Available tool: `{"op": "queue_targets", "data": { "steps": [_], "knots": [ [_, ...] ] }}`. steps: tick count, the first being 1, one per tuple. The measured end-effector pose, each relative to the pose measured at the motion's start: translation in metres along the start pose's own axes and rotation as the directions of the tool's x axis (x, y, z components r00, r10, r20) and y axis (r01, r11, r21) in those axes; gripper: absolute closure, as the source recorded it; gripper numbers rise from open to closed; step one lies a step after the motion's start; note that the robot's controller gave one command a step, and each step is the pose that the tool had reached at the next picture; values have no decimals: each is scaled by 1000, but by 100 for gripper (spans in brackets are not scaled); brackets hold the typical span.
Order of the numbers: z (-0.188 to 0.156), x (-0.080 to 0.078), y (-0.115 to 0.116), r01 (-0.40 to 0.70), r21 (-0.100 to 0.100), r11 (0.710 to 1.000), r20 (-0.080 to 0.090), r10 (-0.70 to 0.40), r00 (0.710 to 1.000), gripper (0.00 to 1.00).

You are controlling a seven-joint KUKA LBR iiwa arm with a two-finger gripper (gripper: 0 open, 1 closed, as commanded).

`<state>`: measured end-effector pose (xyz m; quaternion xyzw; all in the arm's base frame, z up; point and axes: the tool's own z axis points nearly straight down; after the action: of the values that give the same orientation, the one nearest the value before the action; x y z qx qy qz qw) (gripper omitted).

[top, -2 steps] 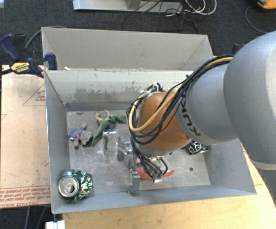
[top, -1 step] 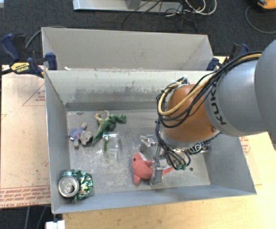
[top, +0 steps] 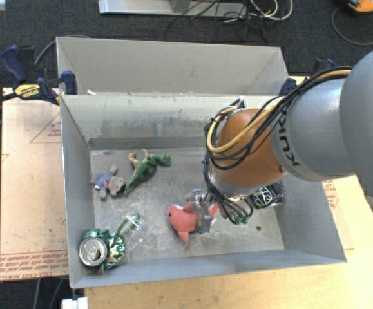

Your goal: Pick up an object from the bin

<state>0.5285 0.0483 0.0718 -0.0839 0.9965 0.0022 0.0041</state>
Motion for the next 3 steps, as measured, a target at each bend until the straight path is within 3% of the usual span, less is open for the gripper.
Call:
{"op": "queue_targets", "data": {
  "steps": [1, 2, 3],
  "knots": [
    [0, 0, 0, 0, 0, 1000, 0, 0, 1000, 100],
    [-100, -24, 14, 7, -1, 1000, -2, -7, 1000, 100],
    [-26, -21, 10, 67, -1, 998, 2, -67, 998, 100]
  ]
}}
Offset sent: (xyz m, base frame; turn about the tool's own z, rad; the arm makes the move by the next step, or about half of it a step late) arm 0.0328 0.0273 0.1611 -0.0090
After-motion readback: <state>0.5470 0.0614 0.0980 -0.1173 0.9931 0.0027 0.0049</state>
